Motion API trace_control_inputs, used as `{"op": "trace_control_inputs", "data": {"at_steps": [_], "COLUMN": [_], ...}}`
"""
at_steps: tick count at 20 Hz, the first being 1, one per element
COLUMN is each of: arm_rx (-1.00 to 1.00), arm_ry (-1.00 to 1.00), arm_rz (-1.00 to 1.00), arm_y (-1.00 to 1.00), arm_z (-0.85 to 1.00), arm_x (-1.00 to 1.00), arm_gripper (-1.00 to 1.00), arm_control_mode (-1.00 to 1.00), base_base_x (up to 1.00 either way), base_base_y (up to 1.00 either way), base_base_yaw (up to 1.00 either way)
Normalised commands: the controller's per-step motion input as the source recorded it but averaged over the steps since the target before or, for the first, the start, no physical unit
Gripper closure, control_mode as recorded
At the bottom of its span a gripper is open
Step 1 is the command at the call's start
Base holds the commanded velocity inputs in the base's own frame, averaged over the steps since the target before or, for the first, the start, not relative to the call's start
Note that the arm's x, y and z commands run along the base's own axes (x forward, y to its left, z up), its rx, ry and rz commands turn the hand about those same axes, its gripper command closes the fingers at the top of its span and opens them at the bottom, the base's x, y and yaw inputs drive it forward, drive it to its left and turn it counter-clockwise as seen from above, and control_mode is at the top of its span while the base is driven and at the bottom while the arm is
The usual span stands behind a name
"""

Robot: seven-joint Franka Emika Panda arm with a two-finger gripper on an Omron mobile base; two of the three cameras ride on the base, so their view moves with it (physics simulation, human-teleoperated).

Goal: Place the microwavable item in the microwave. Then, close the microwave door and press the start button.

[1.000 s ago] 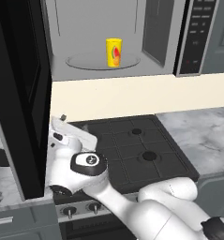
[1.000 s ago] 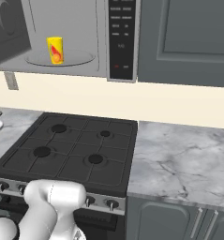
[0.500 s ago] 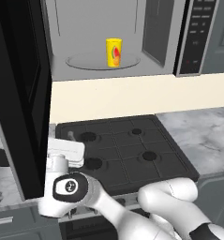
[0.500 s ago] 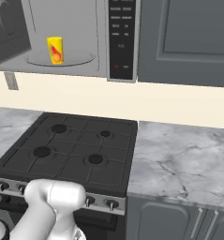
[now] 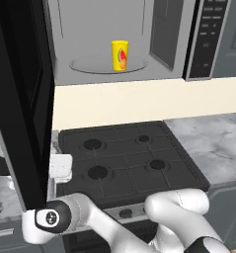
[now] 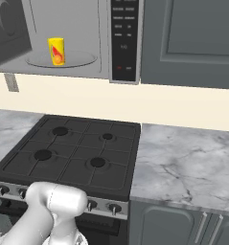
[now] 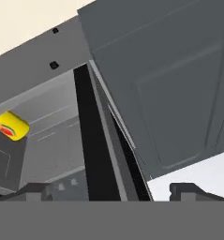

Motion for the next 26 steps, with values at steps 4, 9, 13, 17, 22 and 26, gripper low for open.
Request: {"op": "trace_control_inputs", "data": {"at_steps": [4,9,13,17,22,26], "arm_rx": [0.06,0.27,0.44,0.48,0.55,0.61], "arm_ry": [-0.25,-0.15,-0.07,-0.05,0.0,0.0], "arm_rz": [0.0,0.0,0.01,0.1,0.2,0.23], "arm_y": [0.05,-0.15,-0.48,-0.64,-0.89,-1.0], "arm_z": [0.52,0.54,0.47,0.17,0.01,0.06], "arm_x": [-0.52,-0.42,-0.47,-0.53,-0.62,-0.43], "arm_gripper": [-1.0,-1.0,-1.0,-1.0,-1.0,-1.0], "arm_control_mode": [-1.0,-1.0,-1.0,-1.0,-1.0,-1.0], "base_base_x": [0.0,0.0,0.0,0.0,0.0,0.0], "base_base_y": [0.0,0.0,0.0,0.0,0.0,0.0], "base_base_yaw": [0.0,0.0,0.0,0.0,0.0,0.0]}}
